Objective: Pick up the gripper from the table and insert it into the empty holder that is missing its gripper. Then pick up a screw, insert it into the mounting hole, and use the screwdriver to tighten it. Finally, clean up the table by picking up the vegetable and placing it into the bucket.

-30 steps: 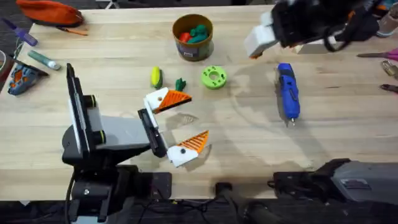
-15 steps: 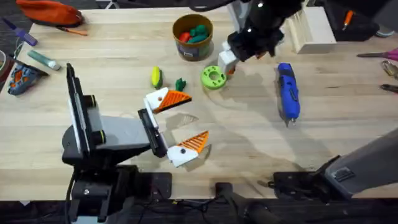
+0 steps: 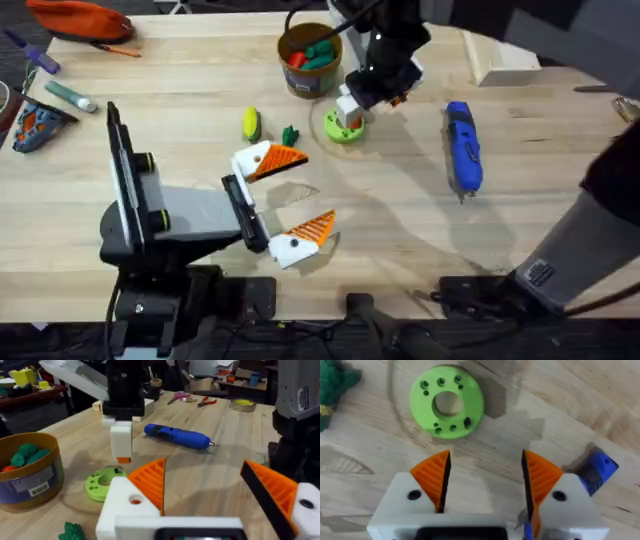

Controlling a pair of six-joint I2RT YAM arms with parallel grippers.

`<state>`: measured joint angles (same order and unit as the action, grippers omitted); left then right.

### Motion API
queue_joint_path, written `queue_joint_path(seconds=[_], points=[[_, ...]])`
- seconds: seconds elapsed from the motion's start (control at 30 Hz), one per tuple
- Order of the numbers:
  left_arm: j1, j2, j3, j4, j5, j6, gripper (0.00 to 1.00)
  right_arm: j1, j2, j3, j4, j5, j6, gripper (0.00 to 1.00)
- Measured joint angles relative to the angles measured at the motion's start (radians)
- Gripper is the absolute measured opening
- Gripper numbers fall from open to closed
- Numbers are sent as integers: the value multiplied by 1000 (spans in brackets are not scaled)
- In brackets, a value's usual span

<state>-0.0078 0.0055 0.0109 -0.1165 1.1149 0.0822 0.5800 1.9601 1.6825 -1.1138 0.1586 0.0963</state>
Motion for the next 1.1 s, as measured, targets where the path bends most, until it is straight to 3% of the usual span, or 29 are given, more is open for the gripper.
queue_joint_path(seconds=[1.1], points=[[0,0,0,0,0,0,985,2,126,6,127,-26,16,626]])
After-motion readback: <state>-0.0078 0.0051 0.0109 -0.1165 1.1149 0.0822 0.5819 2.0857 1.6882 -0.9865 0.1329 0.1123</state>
